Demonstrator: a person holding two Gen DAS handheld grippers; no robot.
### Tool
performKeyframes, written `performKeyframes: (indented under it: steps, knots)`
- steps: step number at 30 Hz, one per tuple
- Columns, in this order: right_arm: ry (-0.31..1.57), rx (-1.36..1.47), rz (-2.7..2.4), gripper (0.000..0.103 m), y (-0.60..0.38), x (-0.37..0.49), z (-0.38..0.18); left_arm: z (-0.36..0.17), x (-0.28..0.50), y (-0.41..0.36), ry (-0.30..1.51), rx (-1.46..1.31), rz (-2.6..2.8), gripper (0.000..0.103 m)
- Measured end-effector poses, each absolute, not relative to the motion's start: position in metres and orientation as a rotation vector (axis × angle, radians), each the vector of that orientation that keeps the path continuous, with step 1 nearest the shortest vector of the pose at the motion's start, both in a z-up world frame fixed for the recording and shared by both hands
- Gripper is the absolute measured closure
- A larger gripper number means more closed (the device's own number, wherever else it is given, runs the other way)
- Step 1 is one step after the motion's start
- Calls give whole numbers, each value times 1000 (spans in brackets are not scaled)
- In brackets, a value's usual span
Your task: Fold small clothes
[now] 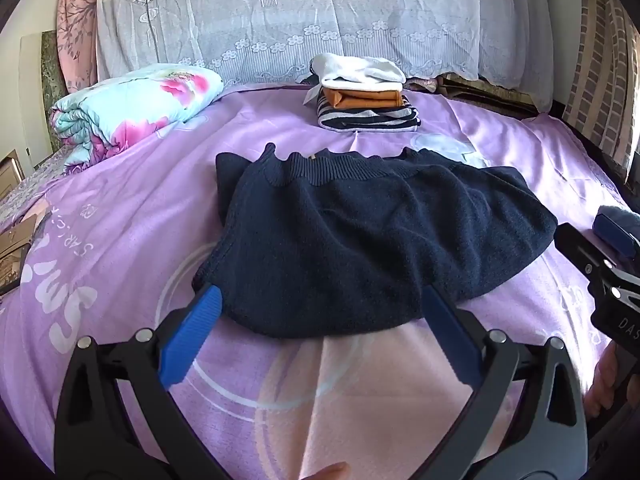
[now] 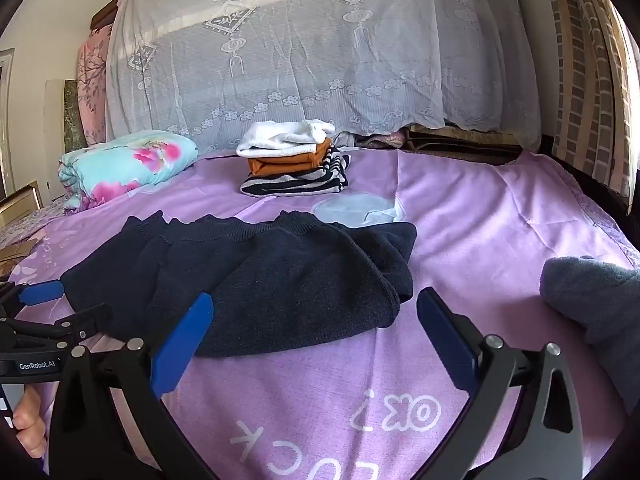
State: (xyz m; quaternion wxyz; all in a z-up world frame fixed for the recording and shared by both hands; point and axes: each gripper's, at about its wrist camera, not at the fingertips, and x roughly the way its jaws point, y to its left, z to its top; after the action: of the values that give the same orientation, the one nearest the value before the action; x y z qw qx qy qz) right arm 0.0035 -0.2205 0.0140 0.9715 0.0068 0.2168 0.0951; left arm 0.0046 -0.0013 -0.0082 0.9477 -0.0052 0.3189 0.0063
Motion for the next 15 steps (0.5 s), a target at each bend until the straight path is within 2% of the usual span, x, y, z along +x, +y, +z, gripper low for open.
performKeyframes:
  steps: [15]
  knots:
    - [439,22,190,1,-227,6,12,-11,8,0,658,-12,18,2]
